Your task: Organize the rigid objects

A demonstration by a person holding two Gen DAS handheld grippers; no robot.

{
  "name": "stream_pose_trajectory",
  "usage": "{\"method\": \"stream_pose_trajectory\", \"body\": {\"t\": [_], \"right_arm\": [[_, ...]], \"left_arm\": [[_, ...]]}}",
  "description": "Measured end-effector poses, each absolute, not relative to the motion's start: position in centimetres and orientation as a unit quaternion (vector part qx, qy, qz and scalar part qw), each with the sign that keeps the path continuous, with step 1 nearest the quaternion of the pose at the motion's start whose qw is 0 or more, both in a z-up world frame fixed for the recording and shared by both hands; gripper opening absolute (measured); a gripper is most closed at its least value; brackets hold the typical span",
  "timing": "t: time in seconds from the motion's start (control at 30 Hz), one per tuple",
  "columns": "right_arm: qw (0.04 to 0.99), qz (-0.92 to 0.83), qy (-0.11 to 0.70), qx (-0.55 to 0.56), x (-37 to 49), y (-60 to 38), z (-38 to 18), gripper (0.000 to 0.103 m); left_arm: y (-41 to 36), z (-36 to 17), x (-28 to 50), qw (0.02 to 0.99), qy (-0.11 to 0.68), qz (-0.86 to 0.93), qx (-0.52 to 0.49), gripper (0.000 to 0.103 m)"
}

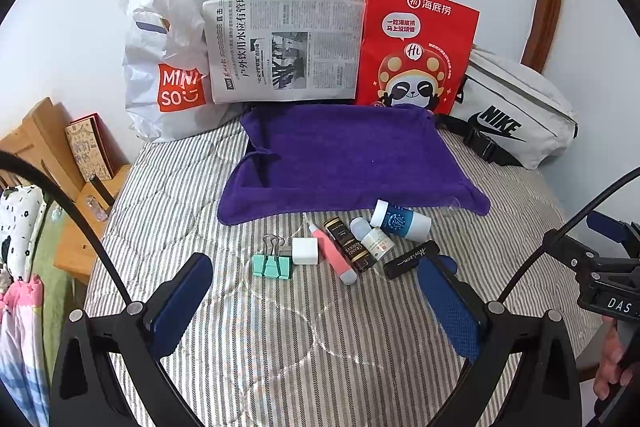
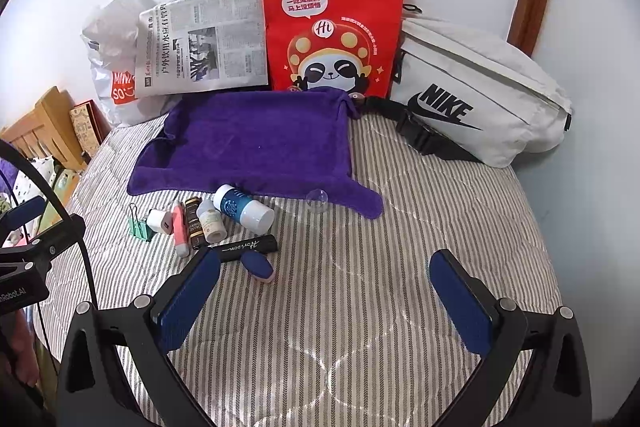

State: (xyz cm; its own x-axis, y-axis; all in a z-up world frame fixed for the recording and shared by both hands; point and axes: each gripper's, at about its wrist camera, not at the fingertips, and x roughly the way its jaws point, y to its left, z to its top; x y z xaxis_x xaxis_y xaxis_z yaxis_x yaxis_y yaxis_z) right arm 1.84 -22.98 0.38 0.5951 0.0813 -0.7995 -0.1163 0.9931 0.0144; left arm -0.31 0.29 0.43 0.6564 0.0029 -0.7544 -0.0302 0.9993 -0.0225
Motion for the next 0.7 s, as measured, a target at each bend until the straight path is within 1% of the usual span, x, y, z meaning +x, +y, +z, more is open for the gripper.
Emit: {"method": "stream_pose_trajectory", "body": {"t": [0.7], "right_arm": [[0.893, 0.050, 0.447, -0.021, 1.64, -23.26, 0.70, 0.103]], "left_arm": [[0.44, 1.05, -0.42, 0.911, 0.413, 0.012, -0.010, 0.103]]}}
